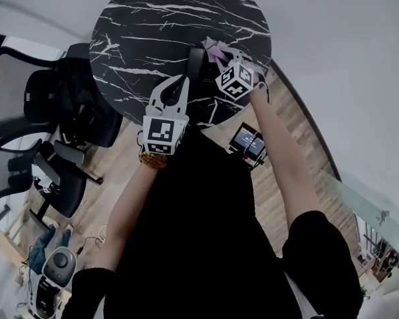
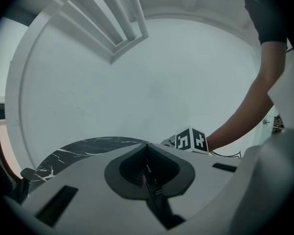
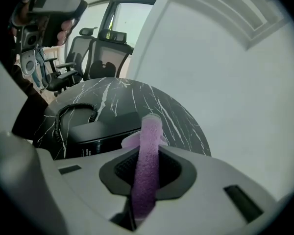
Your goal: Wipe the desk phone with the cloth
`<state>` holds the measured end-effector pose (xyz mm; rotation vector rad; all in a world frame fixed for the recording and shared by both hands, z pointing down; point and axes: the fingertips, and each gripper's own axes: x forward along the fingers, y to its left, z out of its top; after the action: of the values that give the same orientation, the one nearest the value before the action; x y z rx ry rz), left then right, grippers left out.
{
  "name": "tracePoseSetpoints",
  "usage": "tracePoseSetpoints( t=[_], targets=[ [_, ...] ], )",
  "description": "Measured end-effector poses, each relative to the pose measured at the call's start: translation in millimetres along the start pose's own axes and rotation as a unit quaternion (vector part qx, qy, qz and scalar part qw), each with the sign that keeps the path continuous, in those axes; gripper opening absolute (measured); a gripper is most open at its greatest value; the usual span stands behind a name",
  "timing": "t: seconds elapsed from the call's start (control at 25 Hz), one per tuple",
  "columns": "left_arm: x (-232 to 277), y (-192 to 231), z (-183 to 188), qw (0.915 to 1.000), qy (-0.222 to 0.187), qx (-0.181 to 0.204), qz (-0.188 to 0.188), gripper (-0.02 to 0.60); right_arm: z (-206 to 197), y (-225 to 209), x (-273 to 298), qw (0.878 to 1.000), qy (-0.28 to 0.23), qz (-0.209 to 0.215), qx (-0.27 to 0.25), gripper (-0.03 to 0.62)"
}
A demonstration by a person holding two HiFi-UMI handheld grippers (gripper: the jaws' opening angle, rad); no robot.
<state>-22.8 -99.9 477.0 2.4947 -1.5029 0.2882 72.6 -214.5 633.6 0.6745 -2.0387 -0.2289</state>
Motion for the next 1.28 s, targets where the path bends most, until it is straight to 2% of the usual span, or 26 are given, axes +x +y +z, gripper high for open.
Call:
tracePoseSetpoints(
  t=[0.2, 0.48, 0.64, 1.28],
  targets=[
    [6.1, -8.8, -0.4, 1.0000, -0.002, -0.005, -0.008, 0.014, -2.1, 3.0, -0.1, 1.000, 0.011, 0.007, 0.002, 0.060],
    [9.2, -12.8, 2.5, 0.9999, -0.004, -0.001, -0.014, 0.014, -6.6, 23.7, -0.6, 0.998, 0.012, 0.042, -0.041, 0.060],
    [10.7, -16.3, 3.0, 0.9999, -0.004, 0.003, -0.017, 0.014, -7.5, 25.4, 1.1, 0.999, 0.018, 0.048, -0.015, 0.058],
    [13.3, -13.8, 1.1, 0.9999, -0.003, 0.004, -0.017, 0.014, -11.7, 42.9, 3.7, 0.995, 0.044, 0.085, 0.024, 0.058]
  ],
)
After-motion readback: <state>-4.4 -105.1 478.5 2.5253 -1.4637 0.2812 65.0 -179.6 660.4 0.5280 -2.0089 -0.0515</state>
